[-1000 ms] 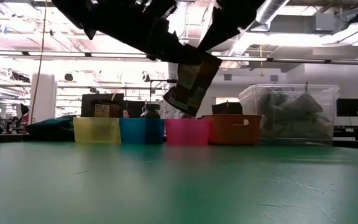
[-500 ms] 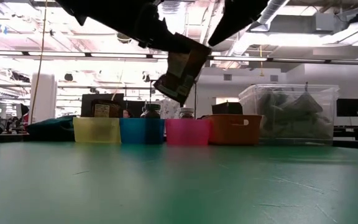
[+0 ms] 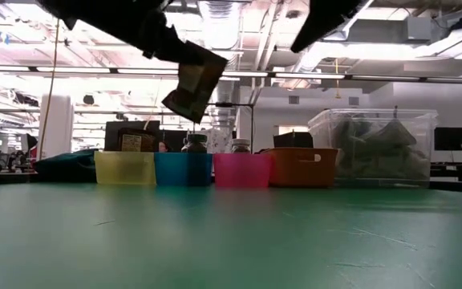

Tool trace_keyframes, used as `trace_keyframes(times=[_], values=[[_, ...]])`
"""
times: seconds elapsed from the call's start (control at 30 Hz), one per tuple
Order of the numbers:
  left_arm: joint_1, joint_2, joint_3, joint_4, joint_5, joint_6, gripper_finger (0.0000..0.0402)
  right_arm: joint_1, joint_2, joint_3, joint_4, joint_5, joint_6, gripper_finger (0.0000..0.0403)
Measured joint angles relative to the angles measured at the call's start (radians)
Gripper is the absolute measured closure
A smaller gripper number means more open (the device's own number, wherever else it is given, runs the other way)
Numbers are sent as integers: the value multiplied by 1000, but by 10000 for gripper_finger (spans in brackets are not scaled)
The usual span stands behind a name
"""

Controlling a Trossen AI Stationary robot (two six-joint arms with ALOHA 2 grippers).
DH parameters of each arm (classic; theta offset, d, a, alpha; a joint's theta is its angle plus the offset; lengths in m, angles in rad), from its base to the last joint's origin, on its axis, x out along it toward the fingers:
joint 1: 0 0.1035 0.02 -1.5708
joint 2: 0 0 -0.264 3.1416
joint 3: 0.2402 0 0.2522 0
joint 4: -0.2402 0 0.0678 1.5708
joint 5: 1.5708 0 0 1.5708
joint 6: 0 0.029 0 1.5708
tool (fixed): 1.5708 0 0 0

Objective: Sort spices by type
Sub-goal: Put the orange spice pack into the yellow bin

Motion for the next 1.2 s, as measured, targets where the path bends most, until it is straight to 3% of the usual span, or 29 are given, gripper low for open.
trace_keyframes(times=[0.5,1.2], values=[[198,-295,-231,58,24,-15,401,-1,-66,-142,21,128,90,154],[445,-333,-379,162,21,-39,401,-5,-216,-370,295,134,92,154]])
